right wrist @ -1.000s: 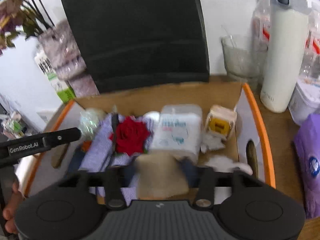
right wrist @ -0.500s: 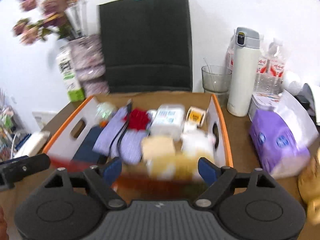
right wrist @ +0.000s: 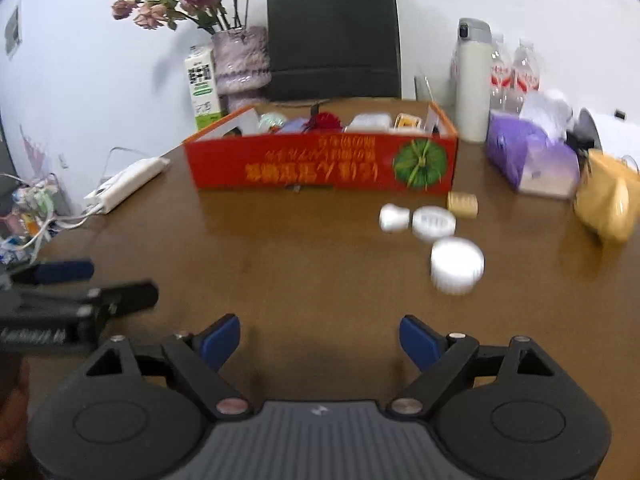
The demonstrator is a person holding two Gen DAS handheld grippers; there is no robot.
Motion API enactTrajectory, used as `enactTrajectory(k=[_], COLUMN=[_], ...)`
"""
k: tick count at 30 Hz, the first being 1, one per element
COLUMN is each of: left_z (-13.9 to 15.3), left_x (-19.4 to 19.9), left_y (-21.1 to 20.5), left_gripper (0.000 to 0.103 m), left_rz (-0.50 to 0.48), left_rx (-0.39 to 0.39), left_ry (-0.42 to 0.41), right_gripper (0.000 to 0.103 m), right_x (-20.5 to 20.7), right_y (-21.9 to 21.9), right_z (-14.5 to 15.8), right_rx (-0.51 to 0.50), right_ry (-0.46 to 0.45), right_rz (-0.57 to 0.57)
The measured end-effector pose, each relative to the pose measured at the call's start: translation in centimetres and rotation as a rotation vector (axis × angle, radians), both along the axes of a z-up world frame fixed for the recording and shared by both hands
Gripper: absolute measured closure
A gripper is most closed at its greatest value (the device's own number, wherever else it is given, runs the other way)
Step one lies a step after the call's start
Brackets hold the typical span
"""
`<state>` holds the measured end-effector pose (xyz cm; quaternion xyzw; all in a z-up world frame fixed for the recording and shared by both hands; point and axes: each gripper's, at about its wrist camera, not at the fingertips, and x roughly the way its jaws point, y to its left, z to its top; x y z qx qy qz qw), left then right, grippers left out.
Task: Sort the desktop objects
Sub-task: 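Open both tools and withdraw them from the box over the table, then grasp the small white cap with the left tool while the right tool grasps the white ridged lid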
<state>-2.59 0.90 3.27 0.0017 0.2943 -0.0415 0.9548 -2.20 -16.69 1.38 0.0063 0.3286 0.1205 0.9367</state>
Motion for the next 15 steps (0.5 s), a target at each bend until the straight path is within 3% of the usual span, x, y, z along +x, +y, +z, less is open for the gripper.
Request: enactTrajectory(k=[5,15], left_z=[-1.2,-1.7], left_x=[-0.8,-0.3], left_y=[-0.2,-0.3], left_gripper=[0.0,0.0], left_rz=[-0.005,0.006], left_rx=[-0.013,-0.025], left_ry=[0.057,0.091], right_gripper=[0.016,0.016], right_x=[-2.7,-2.8], right_y=[0.2,0.5], right_z=[-0.4,-0.7], right_rx=[-0.027,-0.05], right_ry=[-0.053,-0.077], right_rz=[-0.007,-0.069])
